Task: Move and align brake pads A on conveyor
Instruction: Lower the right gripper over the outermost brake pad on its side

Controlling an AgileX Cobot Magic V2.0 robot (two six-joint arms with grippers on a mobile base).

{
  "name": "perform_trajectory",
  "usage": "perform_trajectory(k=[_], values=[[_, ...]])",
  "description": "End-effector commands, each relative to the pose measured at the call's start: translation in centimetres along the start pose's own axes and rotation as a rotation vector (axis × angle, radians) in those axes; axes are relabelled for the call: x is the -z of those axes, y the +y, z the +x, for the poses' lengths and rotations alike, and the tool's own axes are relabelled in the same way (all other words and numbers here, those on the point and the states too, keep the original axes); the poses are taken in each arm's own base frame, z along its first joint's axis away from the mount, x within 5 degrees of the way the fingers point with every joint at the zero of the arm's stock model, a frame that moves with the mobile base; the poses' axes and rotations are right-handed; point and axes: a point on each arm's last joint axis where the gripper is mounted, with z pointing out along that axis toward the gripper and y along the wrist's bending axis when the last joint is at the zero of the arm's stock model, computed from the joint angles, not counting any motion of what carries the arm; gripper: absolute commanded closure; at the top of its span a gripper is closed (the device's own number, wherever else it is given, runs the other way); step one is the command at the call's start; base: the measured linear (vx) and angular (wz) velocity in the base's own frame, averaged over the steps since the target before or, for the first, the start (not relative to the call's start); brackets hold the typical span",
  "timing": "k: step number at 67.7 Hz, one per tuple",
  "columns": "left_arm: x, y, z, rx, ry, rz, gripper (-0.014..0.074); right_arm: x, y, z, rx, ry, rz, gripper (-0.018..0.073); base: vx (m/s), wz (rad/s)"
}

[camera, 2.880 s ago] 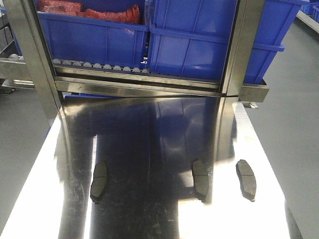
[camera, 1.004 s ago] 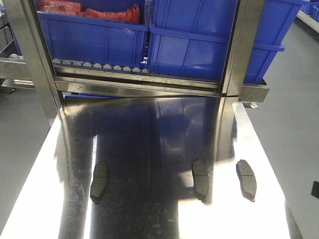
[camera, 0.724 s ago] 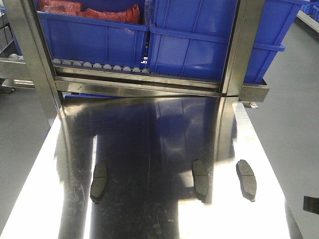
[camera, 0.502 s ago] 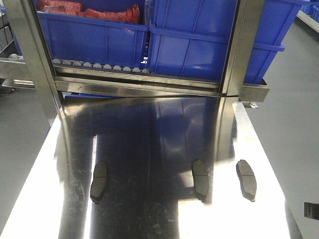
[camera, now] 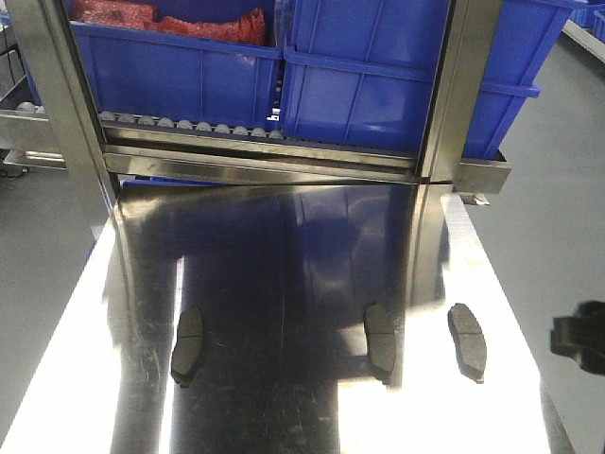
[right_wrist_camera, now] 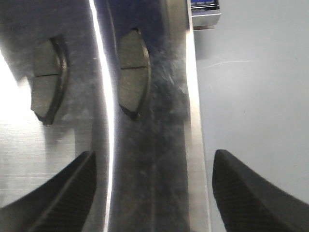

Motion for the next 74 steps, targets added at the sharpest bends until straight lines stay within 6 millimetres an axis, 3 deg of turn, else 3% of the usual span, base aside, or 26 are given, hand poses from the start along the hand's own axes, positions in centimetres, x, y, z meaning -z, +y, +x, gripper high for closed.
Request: perform_trajectory(k=[1, 8, 32, 54, 74], values=[[0.4, -0.1, -1.7, 0.005, -0.113, 0.007, 0.0603, 0.0, 1.5, -2.7, 0.051, -0.067, -0.033, 0.0057, 0.0, 0.0], [0.4, -0.1, -1.7, 0.005, -0.113, 0.007, 0.0603, -1.8, 2.6, -4.2, 0.059, -0.042, -0.012, 0.0057, 0.0, 0.0], [0.4, -0.1, -1.7, 0.005, -0.113, 0.007, 0.0603, -8.8, 2.8, -8.0, 0.054, 0.149, 0.059, 0.0057, 0.0, 0.0], [0.4, -0.1, -1.7, 0.005, -0.113, 0.007, 0.0603, -14.1, 2.9, -8.8, 0.1, 0.295, 0.094, 0.0057, 0.0, 0.0], [0.4, -0.1, -1.7, 0.005, -0.113, 0.007, 0.0603, -15.4, 3.1, -9.7, 0.105, 0.304, 0.094, 0.0057, 0.0, 0.0]])
